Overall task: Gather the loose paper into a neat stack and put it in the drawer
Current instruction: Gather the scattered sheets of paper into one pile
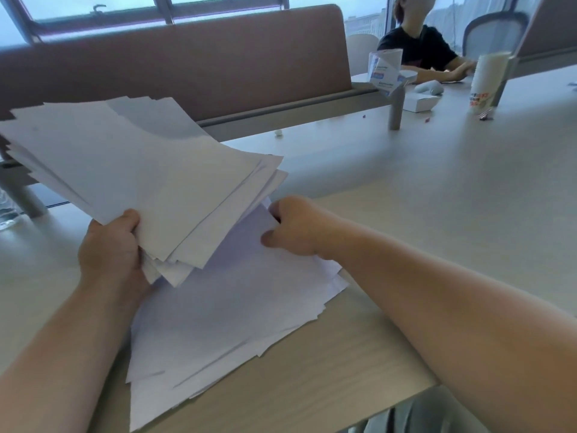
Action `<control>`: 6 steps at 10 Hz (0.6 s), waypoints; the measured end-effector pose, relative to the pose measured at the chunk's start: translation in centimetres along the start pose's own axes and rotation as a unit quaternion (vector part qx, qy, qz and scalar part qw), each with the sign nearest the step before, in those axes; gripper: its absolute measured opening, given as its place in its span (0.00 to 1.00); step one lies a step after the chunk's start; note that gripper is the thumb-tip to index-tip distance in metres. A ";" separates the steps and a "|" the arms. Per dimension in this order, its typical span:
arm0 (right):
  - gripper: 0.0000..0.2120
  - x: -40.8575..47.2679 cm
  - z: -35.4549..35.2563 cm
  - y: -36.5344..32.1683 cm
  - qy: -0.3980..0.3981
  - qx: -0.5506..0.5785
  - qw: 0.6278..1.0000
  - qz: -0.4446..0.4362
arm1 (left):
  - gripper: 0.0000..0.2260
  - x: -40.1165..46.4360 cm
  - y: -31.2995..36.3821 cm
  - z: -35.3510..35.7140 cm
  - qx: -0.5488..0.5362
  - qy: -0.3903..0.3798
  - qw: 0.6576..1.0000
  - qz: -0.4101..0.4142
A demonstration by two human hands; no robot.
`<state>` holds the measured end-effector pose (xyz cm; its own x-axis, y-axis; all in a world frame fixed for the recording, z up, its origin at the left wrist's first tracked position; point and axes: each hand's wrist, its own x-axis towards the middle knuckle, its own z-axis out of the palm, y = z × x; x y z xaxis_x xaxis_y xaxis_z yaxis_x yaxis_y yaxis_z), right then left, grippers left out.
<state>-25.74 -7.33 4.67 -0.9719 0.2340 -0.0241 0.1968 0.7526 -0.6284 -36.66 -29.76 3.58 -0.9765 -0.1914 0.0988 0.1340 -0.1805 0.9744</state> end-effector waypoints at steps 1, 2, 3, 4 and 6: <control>0.18 1.3 -1.7 1.6 0.094 0.050 0.994 0.034 | 0.13 0.4 0.1 -0.3 -0.019 0.022 1.000 -0.001; 0.13 2.3 -3.6 3.7 0.178 0.150 0.969 0.084 | 0.15 1.4 -0.1 -1.0 -0.067 0.041 0.997 -0.016; 0.14 3.6 -4.5 6.1 0.243 0.257 0.927 0.123 | 0.08 2.1 -0.1 -1.4 -0.085 0.089 0.991 -0.047; 0.13 4.0 -5.1 6.8 0.272 0.395 0.865 0.148 | 0.09 3.0 0.0 -1.6 -0.216 0.150 0.954 -0.143; 0.15 3.7 -5.3 5.5 0.221 0.548 0.796 0.132 | 0.03 1.0 1.5 -1.0 -0.100 0.115 0.980 -0.124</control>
<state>-27.60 0.98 5.27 -0.7270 0.6715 -0.1436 -0.0803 -0.2908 -0.9534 -37.32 -31.15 4.90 -0.9224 -0.3259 -0.2074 -0.0506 -0.4304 0.9012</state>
